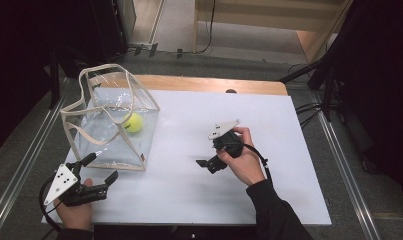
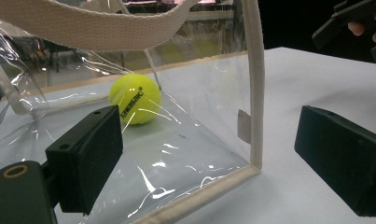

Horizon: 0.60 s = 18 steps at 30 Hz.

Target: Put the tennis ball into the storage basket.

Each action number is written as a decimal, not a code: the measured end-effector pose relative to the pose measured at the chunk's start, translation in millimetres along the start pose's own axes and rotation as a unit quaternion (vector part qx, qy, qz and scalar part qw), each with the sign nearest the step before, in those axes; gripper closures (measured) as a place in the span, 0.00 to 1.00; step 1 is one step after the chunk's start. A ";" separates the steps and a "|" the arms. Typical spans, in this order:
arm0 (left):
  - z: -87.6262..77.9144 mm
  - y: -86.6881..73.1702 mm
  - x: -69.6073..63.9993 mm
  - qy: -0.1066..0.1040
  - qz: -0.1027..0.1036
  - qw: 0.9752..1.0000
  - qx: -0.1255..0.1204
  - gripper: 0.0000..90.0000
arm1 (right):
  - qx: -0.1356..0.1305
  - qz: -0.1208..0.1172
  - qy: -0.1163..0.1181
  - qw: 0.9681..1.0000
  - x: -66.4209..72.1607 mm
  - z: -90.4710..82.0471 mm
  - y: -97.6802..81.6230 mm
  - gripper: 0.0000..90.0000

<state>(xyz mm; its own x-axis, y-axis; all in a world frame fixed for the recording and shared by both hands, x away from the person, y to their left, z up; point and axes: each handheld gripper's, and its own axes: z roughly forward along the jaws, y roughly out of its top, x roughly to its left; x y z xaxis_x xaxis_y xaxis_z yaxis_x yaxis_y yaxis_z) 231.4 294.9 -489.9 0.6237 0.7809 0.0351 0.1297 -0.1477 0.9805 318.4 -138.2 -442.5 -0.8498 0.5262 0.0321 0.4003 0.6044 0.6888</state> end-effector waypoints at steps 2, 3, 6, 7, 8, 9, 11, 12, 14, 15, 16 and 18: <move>0.0 0.0 0.0 0.000 0.000 1.000 0.000 0.09 | -0.005 0.001 -0.002 1.000 -0.7 -1.7 -4.7 0.00; -0.2 0.1 -0.1 0.000 0.000 1.000 0.002 0.09 | -0.009 0.003 -0.003 1.000 -0.9 -2.8 -7.3 0.00; -0.1 0.1 -0.2 0.000 -0.001 1.000 0.002 0.09 | -0.019 0.007 -0.005 1.000 -1.8 -6.0 -15.0 0.00; 0.1 -0.1 -0.3 0.000 -0.001 1.000 0.000 0.09 | -0.021 0.009 -0.004 1.000 -2.5 -7.1 -17.6 0.00; 0.2 -0.1 -0.4 0.001 -0.001 1.000 0.000 0.09 | -0.023 0.012 -0.006 1.000 -3.1 -8.5 -20.7 0.00; 0.4 -0.2 -0.5 0.000 -0.001 1.000 -0.001 0.09 | -0.024 0.014 -0.009 1.000 -3.4 -9.3 -22.7 0.00; 0.4 -0.1 -0.7 0.000 -0.001 1.000 0.000 0.09 | -0.027 0.021 -0.009 0.999 -4.7 -11.4 -29.0 0.00; 0.4 -0.1 -0.8 0.000 -0.001 1.000 0.000 0.09 | -0.029 0.022 -0.012 0.999 -5.5 -12.2 -31.9 0.00; 0.5 0.0 -0.8 0.000 0.000 1.000 0.000 0.09 | -0.033 0.026 -0.012 0.999 -6.8 -13.7 -37.5 0.00; 0.5 -0.1 -1.0 0.000 -0.001 1.000 0.000 0.09 | -0.034 0.029 -0.014 0.999 -6.7 -14.5 -40.0 0.00; 0.5 -0.1 -1.0 0.000 0.000 1.000 0.000 0.09 | -0.035 0.029 -0.016 0.999 -7.3 -15.4 -42.7 0.00; 0.6 -0.1 -1.0 0.000 0.000 1.000 0.000 0.09 | -0.039 0.037 -0.017 0.998 -7.8 -17.3 -47.8 0.00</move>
<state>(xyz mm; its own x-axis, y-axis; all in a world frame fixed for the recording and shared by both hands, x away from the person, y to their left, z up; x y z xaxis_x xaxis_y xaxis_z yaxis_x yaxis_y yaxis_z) 231.2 293.7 -490.2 0.6237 0.7809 0.0345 0.1299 -0.1471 0.9806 299.9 -181.6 -463.1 -0.8067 0.5877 0.0616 0.4322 0.5156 0.7399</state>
